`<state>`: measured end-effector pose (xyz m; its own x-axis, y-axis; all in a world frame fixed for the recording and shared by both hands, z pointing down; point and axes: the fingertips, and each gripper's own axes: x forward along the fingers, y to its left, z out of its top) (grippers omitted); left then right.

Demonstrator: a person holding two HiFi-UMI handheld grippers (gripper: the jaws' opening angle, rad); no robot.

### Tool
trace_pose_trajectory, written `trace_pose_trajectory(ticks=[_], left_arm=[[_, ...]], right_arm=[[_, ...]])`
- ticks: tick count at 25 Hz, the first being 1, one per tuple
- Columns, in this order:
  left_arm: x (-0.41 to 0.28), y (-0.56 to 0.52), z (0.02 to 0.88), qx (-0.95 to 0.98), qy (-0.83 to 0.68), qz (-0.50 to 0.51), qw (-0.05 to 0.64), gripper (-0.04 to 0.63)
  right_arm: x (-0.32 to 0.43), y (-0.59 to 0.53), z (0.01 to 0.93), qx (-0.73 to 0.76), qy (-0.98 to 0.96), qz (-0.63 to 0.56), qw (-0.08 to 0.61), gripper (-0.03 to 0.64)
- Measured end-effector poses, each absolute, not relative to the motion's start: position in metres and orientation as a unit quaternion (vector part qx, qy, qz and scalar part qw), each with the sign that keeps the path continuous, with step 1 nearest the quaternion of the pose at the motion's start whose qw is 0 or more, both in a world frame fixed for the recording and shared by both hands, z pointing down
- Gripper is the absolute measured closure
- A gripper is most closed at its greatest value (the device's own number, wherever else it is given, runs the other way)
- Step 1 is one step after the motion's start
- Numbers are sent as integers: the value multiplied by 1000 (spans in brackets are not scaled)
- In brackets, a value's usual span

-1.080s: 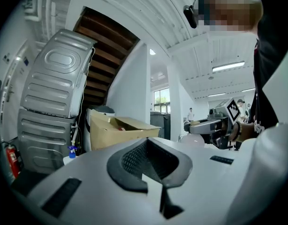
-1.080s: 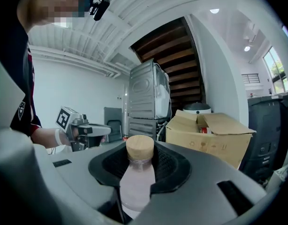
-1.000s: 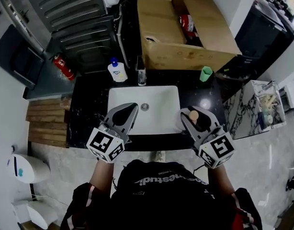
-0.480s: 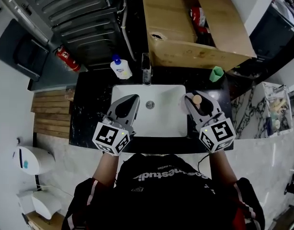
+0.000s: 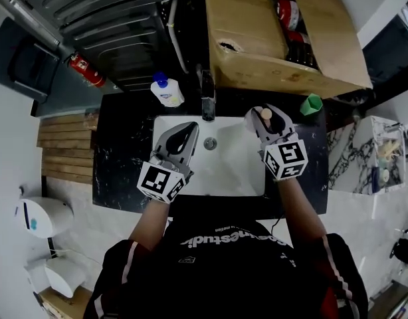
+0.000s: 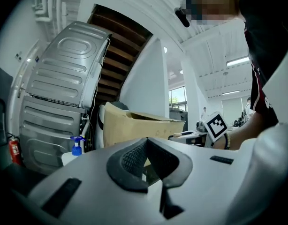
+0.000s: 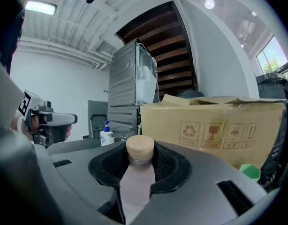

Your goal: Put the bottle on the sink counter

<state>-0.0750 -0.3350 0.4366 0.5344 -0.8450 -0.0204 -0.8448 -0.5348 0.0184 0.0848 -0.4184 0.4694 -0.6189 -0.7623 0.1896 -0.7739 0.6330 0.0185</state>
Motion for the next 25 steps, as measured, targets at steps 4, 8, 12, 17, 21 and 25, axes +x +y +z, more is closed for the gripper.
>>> trace_pose_trajectory(ticks=[4,8,12,17,21,25], left_arm=[[-78,-355,454,873,-486,-14,17,581],[-87,-361,461,870,-491,-22,47,581],[-101,-359,468,867,-495,-7,53,581],[-117,-361,476,861,-505,2,64,581],[-122,-362,482,861,-504,7,71,581],[-120,-364,485,863,-498,10,79,581]], right_arm=[[72,-460,503,438,-893,33,98,465],[59,-494,532,443,-889,31,113,465],[50,-517,557,443,-887,43,124,465],[43,-529,583,442,-884,51,142,465],[42,-533,590,448,-881,52,141,465],[40,-536,591,448,-881,54,145,465]])
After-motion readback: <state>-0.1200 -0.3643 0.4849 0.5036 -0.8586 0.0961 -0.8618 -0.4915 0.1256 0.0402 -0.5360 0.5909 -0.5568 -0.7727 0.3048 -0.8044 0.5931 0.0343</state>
